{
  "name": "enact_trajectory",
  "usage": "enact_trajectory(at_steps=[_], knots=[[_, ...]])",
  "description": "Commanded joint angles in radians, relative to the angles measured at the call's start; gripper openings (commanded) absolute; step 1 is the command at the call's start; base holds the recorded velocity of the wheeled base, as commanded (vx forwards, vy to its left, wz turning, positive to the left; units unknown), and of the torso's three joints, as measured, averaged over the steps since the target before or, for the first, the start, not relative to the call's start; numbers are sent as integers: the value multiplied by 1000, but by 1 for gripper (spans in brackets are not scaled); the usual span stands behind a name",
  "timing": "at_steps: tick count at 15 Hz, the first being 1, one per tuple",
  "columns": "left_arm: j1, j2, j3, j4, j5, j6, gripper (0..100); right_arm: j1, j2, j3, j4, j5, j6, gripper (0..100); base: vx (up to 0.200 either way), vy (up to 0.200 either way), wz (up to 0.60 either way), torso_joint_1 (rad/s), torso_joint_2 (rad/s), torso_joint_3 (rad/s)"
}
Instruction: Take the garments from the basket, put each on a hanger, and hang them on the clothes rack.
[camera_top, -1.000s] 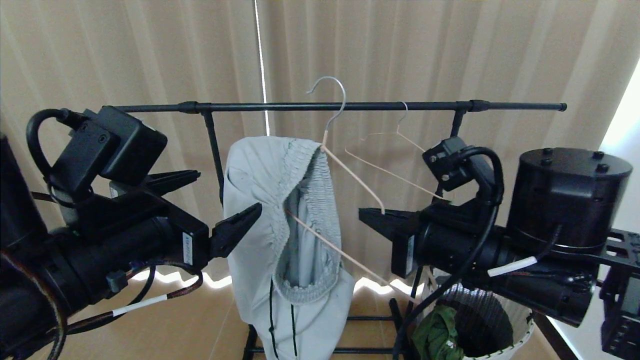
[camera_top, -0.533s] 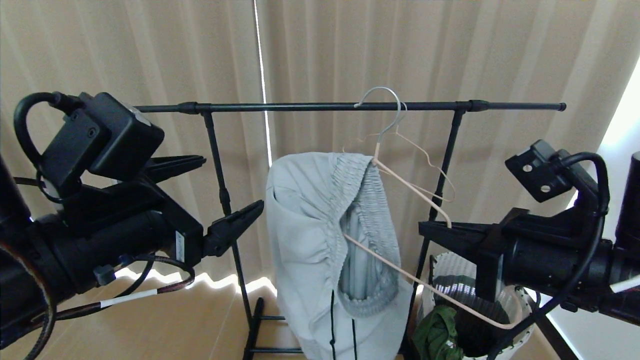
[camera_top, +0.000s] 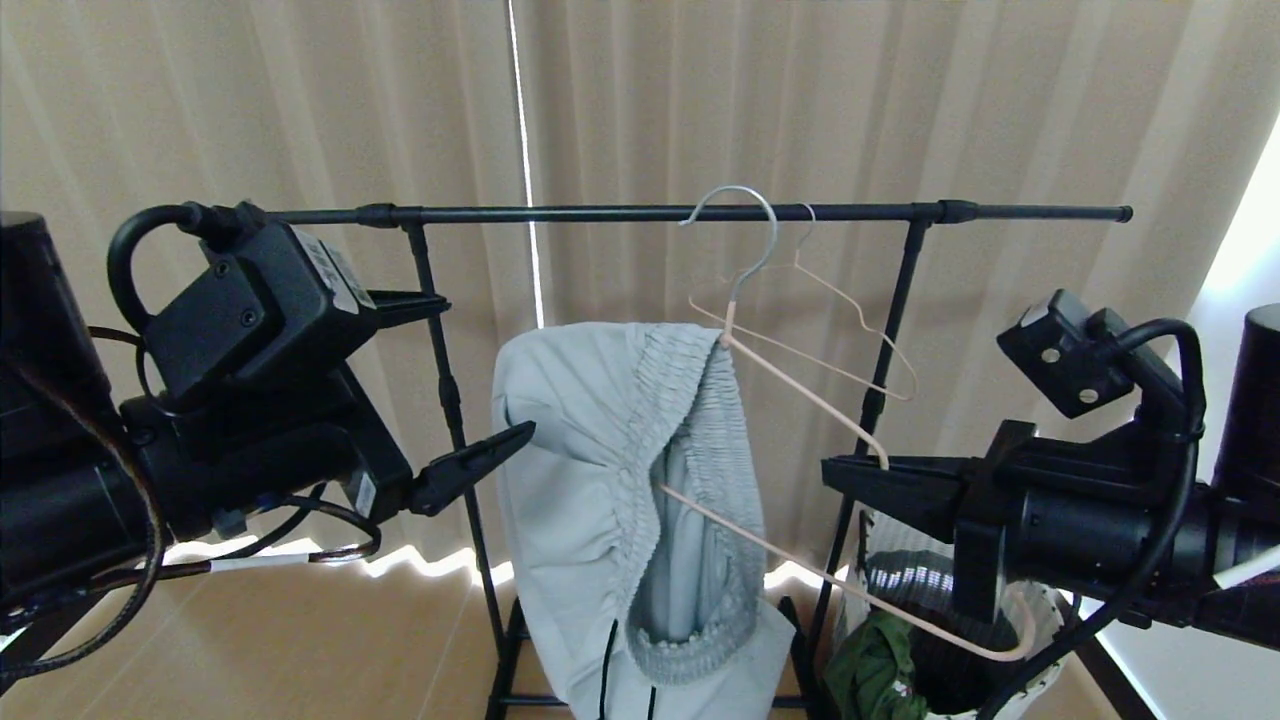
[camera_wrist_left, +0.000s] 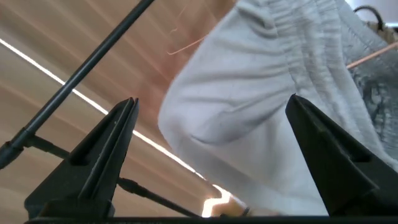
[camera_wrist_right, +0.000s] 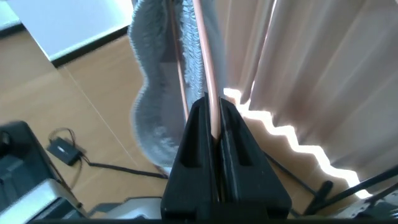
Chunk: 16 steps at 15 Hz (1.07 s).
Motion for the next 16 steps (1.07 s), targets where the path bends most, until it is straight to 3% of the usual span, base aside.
enact_trajectory(at_steps=[1,5,9,12,16], knots=[[14,24,-5,-2,-1,5,100,0,47,-22,-1,8,-8,0,0,0,0,0,0,0],[34,31,1,-2,-1,14,100,0,73,-33,-15,30,-11,0,0,0,0,0,0,0],[64,82,-11,-3,-2,87,100,2,92,-39,-24,59,-31,0,0,0,0,0,0,0],[57,113,-14,-60,-4,110,100,3,96,-34,-50,74,-66,0,0,0,0,0,0,0],[34,148,-45,-104,-4,110,100,17,121,-45,-131,155,-98,0,0,0,0,0,0,0]])
